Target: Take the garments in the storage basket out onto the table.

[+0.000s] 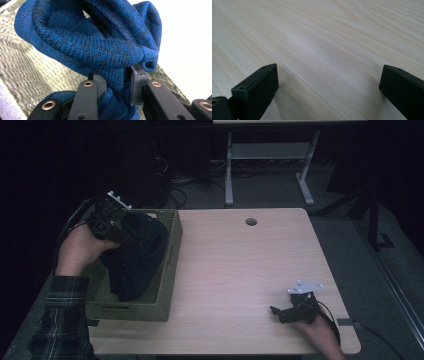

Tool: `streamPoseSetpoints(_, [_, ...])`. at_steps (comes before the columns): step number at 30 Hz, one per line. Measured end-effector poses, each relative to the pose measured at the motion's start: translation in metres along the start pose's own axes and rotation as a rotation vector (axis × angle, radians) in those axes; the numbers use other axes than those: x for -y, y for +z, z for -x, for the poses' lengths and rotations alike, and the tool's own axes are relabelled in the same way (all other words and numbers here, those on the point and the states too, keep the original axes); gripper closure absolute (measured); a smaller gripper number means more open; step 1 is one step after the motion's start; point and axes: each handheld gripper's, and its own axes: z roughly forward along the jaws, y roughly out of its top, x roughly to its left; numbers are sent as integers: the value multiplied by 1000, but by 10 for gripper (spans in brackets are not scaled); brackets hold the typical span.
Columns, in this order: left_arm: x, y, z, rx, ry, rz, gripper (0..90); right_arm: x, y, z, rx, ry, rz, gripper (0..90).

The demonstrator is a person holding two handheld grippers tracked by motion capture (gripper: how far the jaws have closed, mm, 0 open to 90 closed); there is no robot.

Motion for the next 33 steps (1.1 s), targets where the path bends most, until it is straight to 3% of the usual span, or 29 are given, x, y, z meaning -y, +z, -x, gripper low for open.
streamPoseSetpoints(16, [-30,-34,16,-7,57,35,722,0,0,0,1,1,1,20])
streamPoseSetpoints(28, [-54,-50,34,53,101,59,723,0,0,0,1,0,1,20])
streamPoseSetpoints(33, [-63,-52,41,105,120,69,725,0,0,0,1,0,1,20])
